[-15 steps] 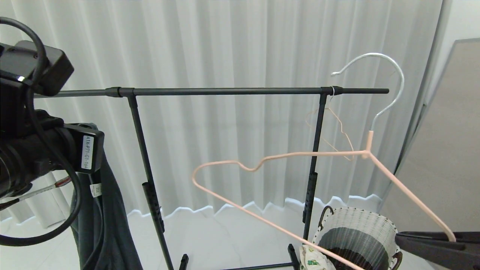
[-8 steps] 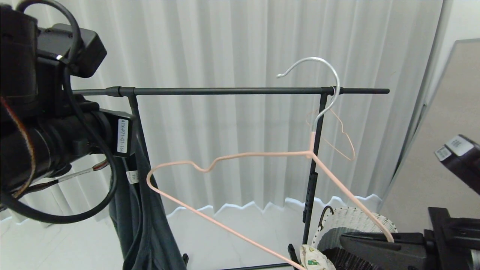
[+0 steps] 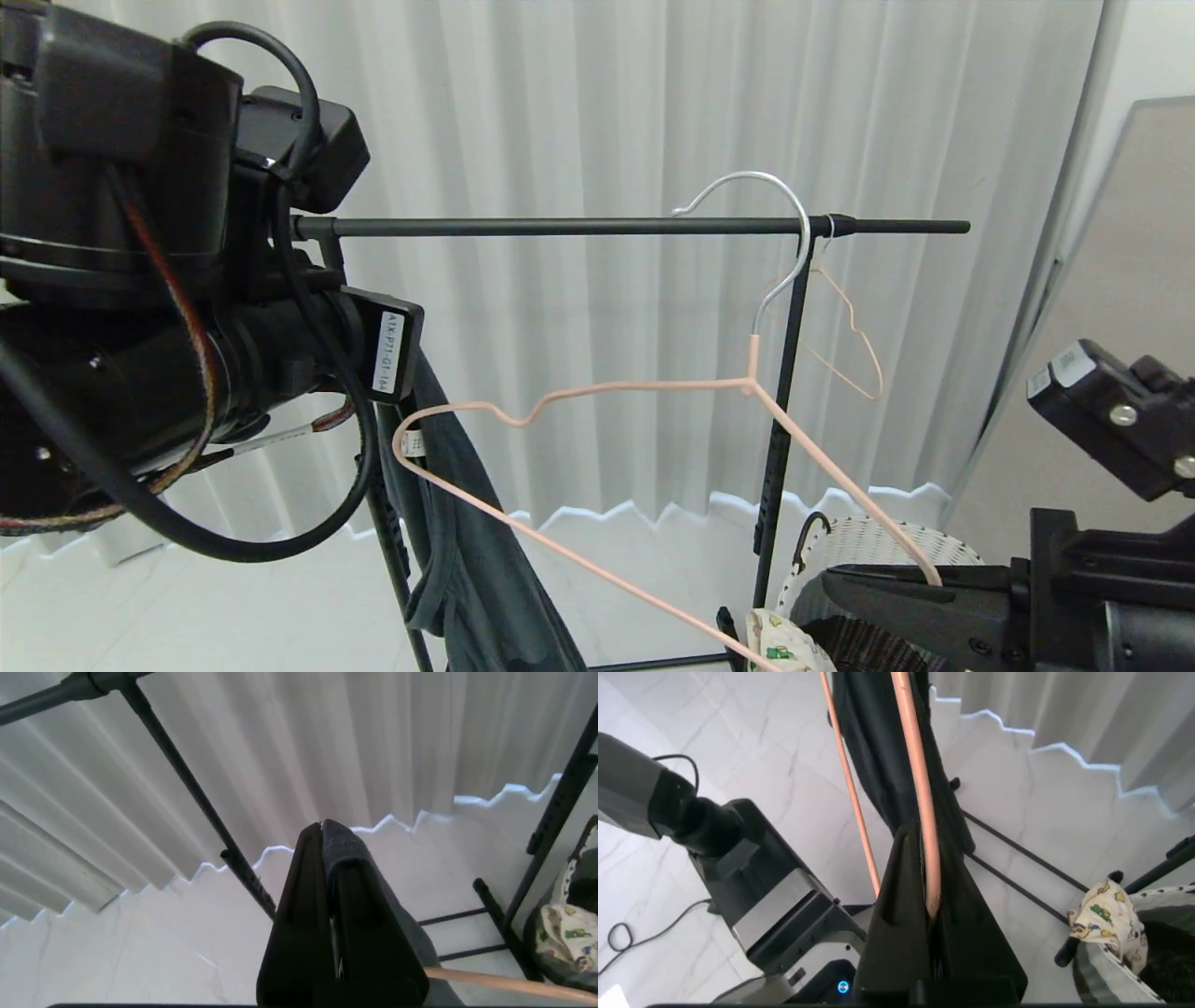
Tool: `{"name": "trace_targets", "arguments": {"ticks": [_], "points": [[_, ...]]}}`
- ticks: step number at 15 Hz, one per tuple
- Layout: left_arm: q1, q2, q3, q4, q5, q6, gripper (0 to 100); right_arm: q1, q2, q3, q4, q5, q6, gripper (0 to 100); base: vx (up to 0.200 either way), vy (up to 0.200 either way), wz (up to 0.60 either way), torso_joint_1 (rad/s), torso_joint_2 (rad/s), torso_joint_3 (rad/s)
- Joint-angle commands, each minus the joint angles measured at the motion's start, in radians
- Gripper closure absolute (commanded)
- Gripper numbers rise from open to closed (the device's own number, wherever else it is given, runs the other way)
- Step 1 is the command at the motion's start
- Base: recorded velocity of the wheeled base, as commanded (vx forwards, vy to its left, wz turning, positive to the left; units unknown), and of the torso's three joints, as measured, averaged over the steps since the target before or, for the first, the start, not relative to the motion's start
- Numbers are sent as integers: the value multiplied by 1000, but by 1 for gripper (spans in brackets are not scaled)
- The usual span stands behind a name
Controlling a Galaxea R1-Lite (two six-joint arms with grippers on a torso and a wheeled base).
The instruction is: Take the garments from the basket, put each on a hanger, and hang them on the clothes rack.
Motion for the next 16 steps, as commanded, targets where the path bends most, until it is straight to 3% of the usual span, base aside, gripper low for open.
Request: {"name": "trace_targets", "arguments": {"ticks": [1, 9, 16], "points": [[-5, 9, 2, 0, 1, 0, 100, -6, 1, 0, -7, -1, 0, 100, 0, 0, 0, 0, 0, 0], [-5, 6, 4, 30, 3, 0, 100, -22, 1, -3, -27, -34, -8, 100, 0, 0, 0, 0, 0, 0], [-75, -44, 66, 29, -3, -3, 100, -6, -25, 39, -23, -21, -52, 100, 0, 0, 0, 0, 0, 0]]}}
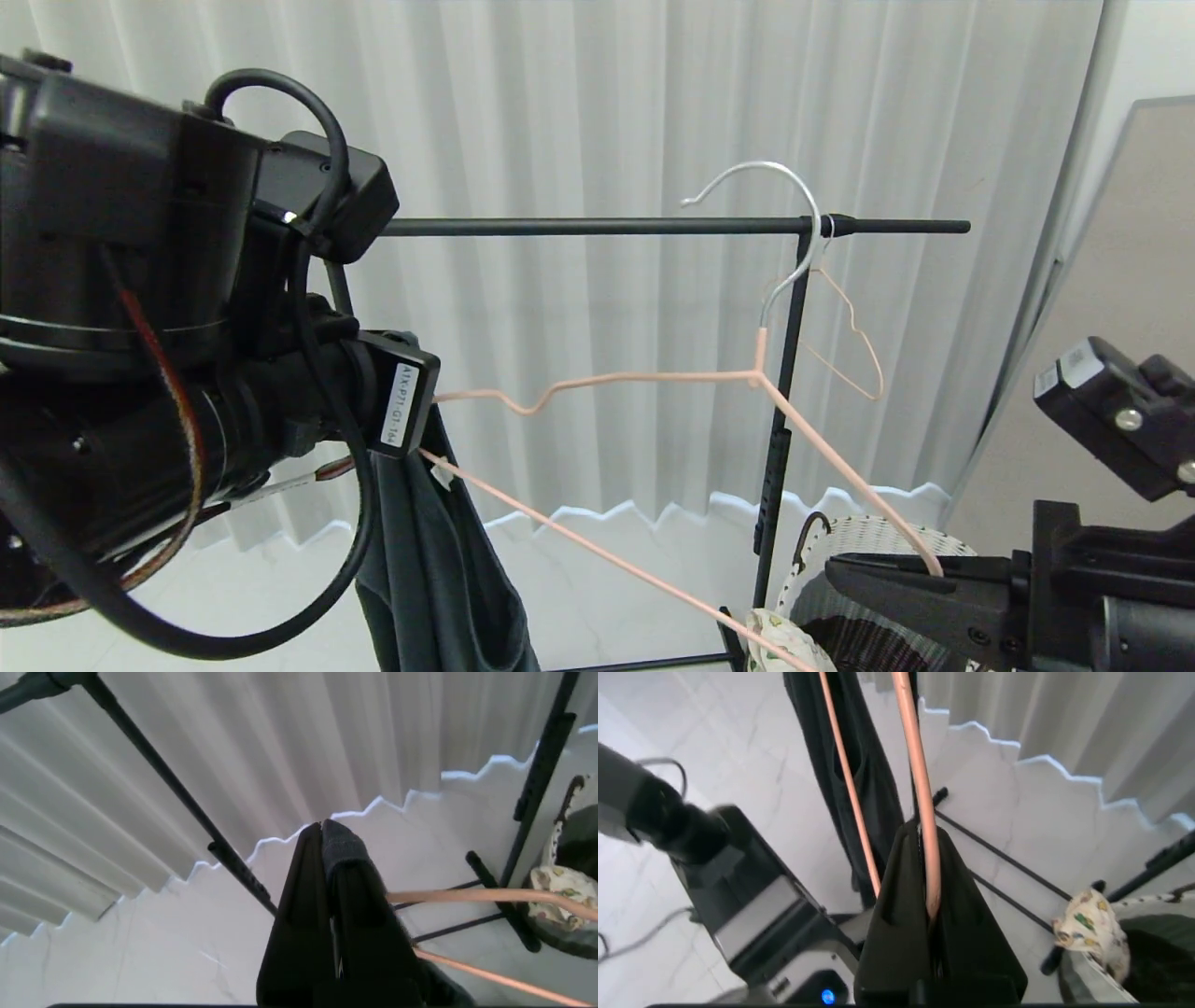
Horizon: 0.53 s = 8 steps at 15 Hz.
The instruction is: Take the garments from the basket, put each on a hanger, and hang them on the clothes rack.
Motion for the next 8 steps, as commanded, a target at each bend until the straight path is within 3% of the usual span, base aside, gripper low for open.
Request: {"name": "trace_targets", "arguments": {"ticks": [1, 8], "points": [[-6, -31, 20, 0, -4, 4, 100, 2, -33, 29, 25, 7, -24, 100, 0, 0, 0, 0, 0, 0], [-92, -53, 21, 0, -116, 10, 100, 0, -58, 35, -31, 59, -38, 100, 0, 0, 0, 0, 0, 0]]}}
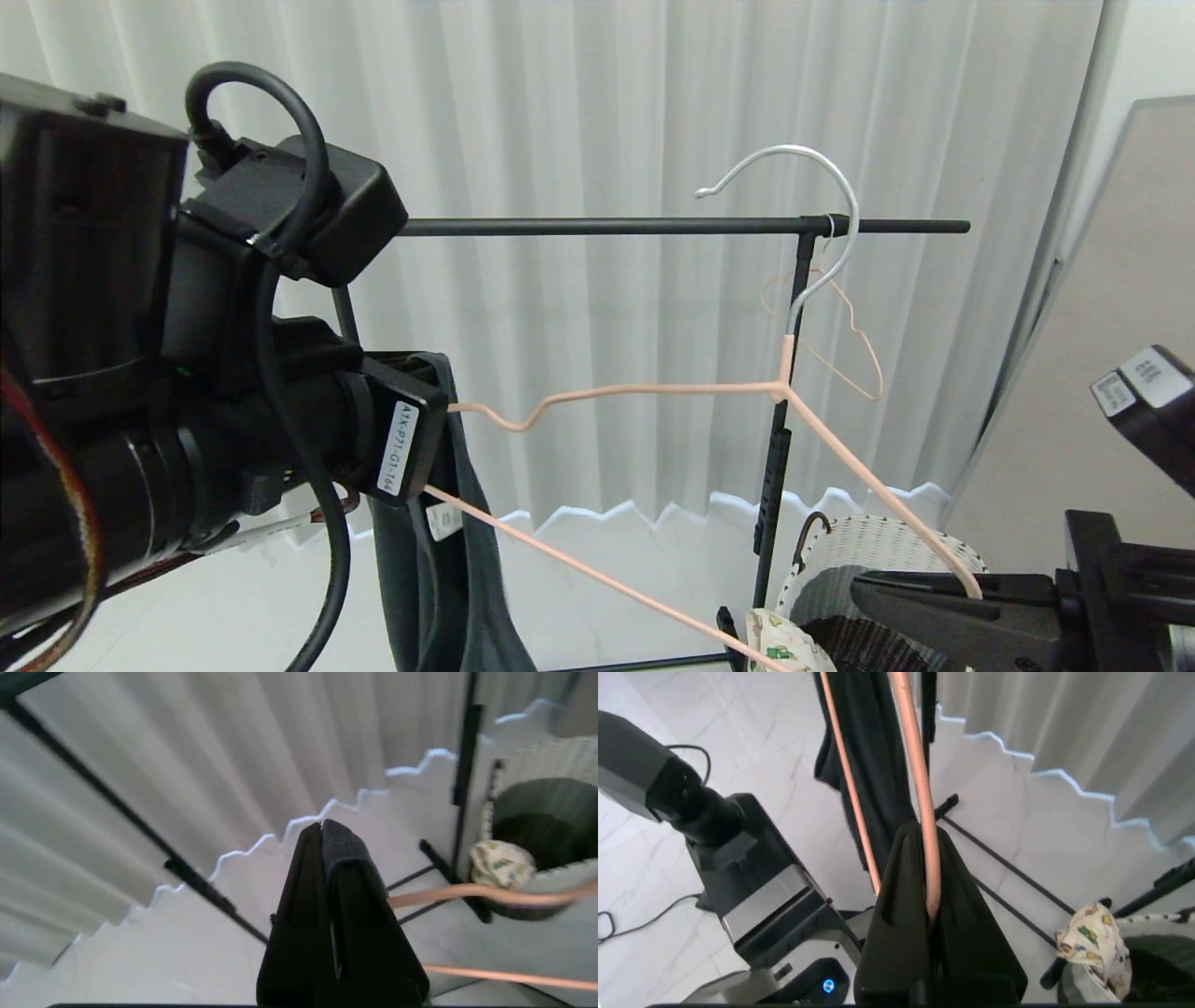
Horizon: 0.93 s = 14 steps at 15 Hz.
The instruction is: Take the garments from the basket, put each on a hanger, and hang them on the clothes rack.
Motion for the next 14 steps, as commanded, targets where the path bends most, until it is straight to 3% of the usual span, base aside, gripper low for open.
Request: {"name": "trace_targets", "arguments": {"ticks": [1, 9, 12, 14], "points": [[-22, -7, -10, 0, -7, 1, 100, 0, -2, 1, -1, 0, 0, 100, 0, 0, 0, 0, 0, 0], [-50, -8, -64, 0, 5, 0, 100, -1, 57, -1, -6, -6, -14, 100, 0, 0, 0, 0, 0, 0], [-48, -13, -62, 0, 125, 0, 100, -15, 143, -13, -67, -63, -12, 100, 0, 0, 0, 0, 0, 0], [-53, -17, -62, 0, 127, -3, 100, -17, 195, -47, -108, -62, -12, 100, 0, 0, 0, 0, 0, 0]]}}
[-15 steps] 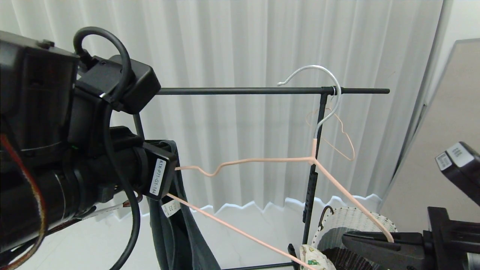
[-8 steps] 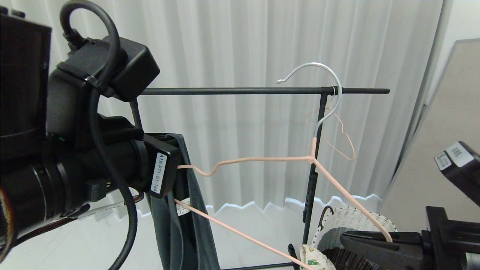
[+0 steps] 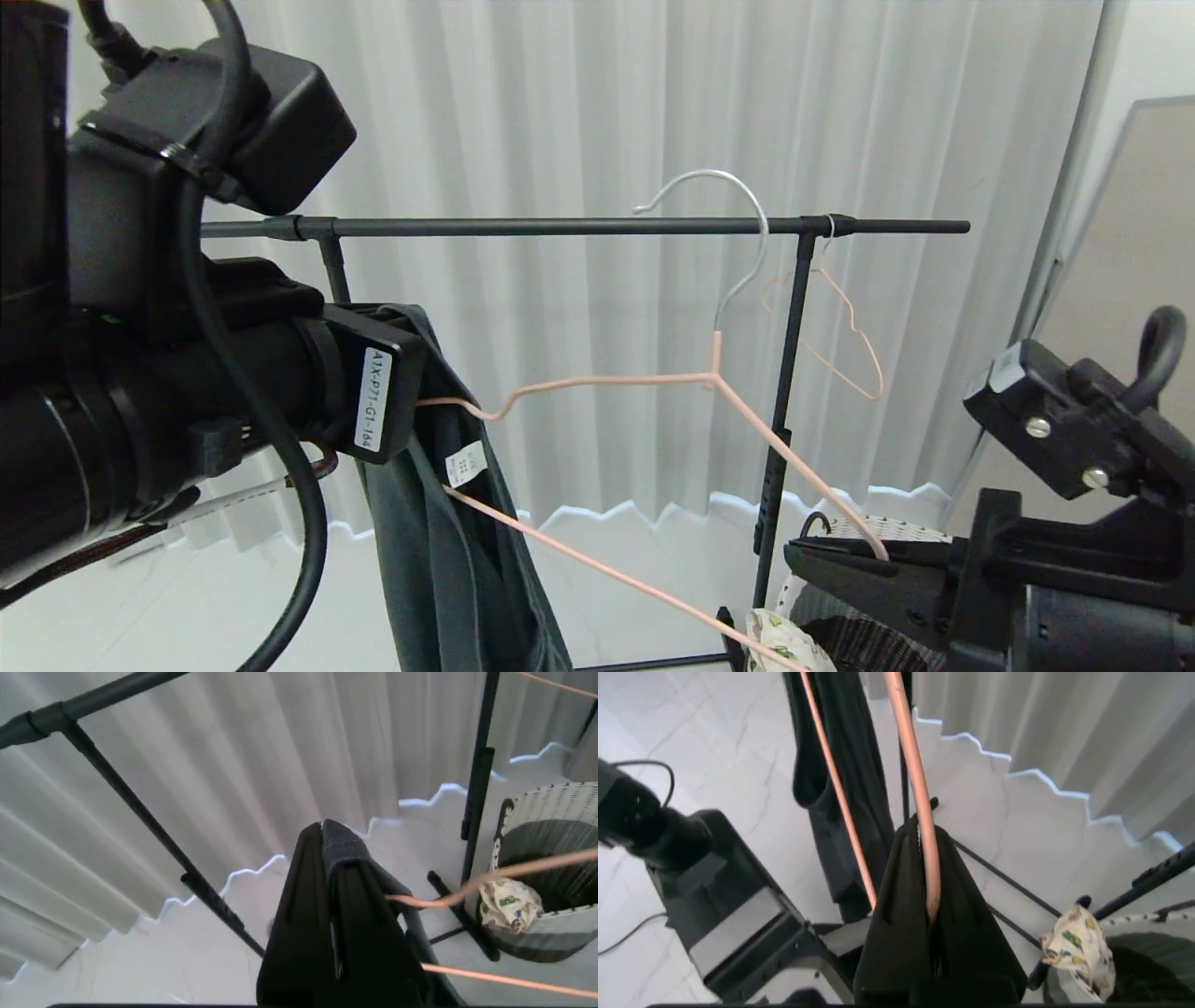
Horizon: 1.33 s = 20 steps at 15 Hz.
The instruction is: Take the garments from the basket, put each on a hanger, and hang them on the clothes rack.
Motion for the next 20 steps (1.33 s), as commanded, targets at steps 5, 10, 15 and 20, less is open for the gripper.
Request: {"name": "trace_targets", "arguments": {"ticks": [5, 10, 15, 20], "points": [[-124, 0, -14, -1, -1, -91, 100, 35, 190, -75, -75, 2, 1, 100, 0, 0, 0, 0, 0, 0], [-202, 5, -81, -1, -2, -198, 100, 53, 258, -111, -95, 3, 10, 100, 0, 0, 0, 0, 0, 0], [-251, 34, -147, -4, -2, -281, 100, 103, 309, -174, -95, 2, 49, 100, 0, 0, 0, 0, 0, 0], [-145, 5, -147, -1, 2, -279, 100, 57, 226, -143, -42, -17, 76, 100, 0, 0, 0, 0, 0, 0]]}}
